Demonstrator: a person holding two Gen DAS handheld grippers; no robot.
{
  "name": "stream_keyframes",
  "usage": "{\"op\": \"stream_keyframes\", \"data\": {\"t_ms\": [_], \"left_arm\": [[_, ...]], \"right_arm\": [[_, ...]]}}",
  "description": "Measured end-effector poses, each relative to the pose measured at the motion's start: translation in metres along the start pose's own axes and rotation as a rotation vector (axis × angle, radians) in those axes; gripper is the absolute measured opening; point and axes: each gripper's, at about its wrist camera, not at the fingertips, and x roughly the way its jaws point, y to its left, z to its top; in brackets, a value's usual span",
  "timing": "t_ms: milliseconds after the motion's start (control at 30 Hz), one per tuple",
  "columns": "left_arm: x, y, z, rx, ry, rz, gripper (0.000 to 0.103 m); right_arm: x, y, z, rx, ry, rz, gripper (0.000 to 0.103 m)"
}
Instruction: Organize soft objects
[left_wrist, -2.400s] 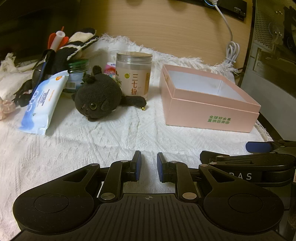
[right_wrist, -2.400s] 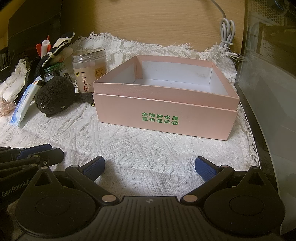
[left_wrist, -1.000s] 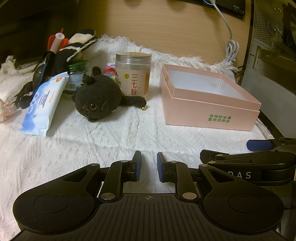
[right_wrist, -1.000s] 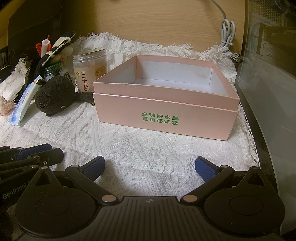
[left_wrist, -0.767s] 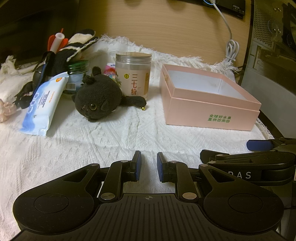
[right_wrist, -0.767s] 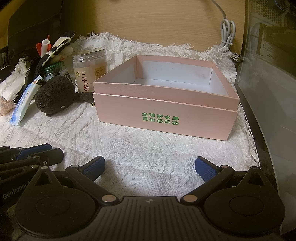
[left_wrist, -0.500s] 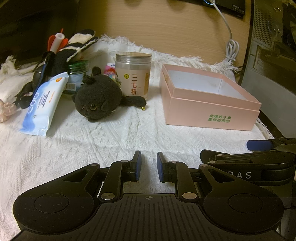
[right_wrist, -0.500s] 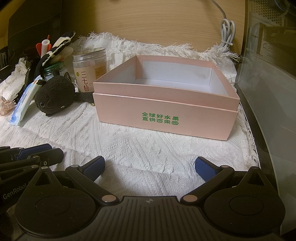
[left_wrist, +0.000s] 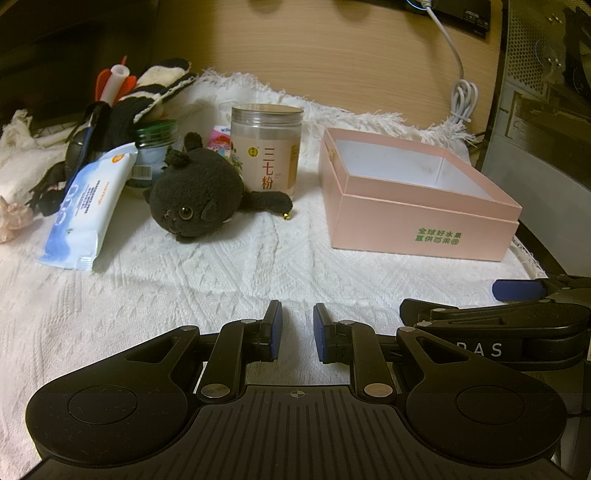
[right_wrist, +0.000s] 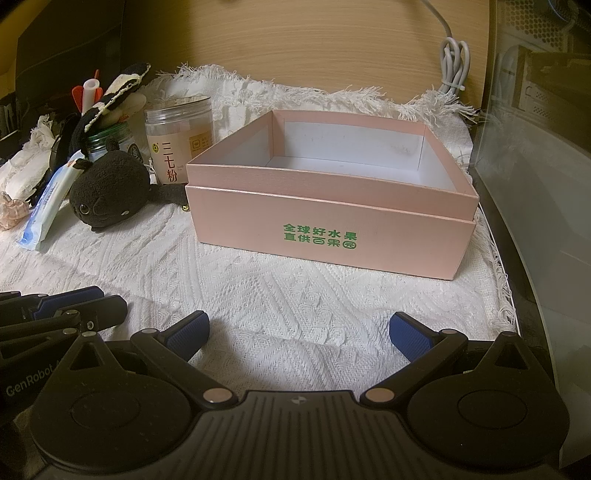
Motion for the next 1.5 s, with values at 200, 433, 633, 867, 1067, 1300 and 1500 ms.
{"op": "stream_keyframes", "data": {"t_ms": [200,433,633,867,1067,1300,1500], "left_arm": [[0.0,0.009,0.009,0.021,0.053,-0.062,0.02],[-0.013,0.078,0.03,-0.048,0.154,-0.227,0.022],[-0.022,0.172,0.067,-0.139,0.132,-0.034,0.021],[-0.021,0.272,0.096,-0.269,0.086,-0.015,0.021],[-0.022,0.316,0.097,-0.303,0.098,-0.16,0.021],[-0.036,0.348,0.087,-0.32,0.081,-0.207,0.021],[-0.035,0.384,0.073,-0.395,0.07,-0.096,0.021]], "right_arm": [[0.001,-0.001,0.007,-0.01,0.064,0.028,0.103],[0.005,0.001,0.019,-0.003,0.181,0.002,0.103],[0.009,0.009,0.036,0.043,0.288,-0.027,0.098],[-0.031,0.106,0.087,-0.023,0.014,0.032,0.097],[0.015,0.203,0.186,-0.049,-0.054,0.145,0.097],[0.107,0.266,0.236,-0.105,-0.005,0.011,0.089],[0.103,0.313,0.231,-0.208,-0.099,0.06,0.039]]}}
